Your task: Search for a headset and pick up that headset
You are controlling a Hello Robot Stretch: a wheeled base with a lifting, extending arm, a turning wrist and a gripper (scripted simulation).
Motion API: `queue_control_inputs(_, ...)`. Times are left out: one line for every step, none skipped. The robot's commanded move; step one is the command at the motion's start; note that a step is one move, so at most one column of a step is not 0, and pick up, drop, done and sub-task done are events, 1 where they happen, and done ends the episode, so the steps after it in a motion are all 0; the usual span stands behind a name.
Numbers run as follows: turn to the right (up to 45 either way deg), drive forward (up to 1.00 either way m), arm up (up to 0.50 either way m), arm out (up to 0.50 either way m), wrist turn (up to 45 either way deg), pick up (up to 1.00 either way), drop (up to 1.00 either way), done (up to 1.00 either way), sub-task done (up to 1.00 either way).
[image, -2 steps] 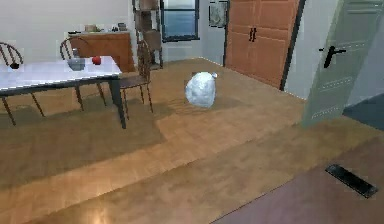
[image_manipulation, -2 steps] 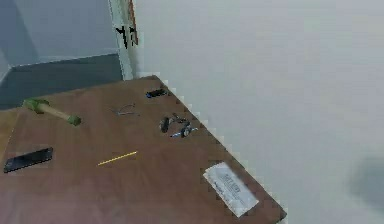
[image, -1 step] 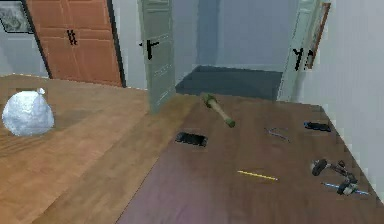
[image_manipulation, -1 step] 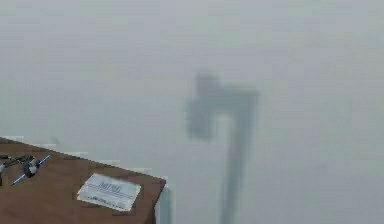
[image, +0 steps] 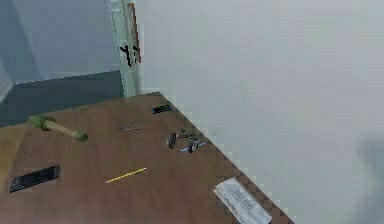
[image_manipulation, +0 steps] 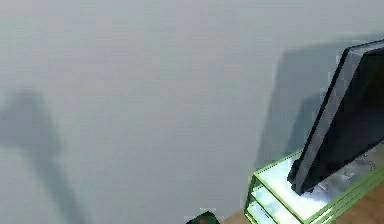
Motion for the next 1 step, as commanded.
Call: queue_control_inputs(45.0, 0.0, 0.0, 0.0, 0.0, 0.0, 0.0, 0.0, 0.0)
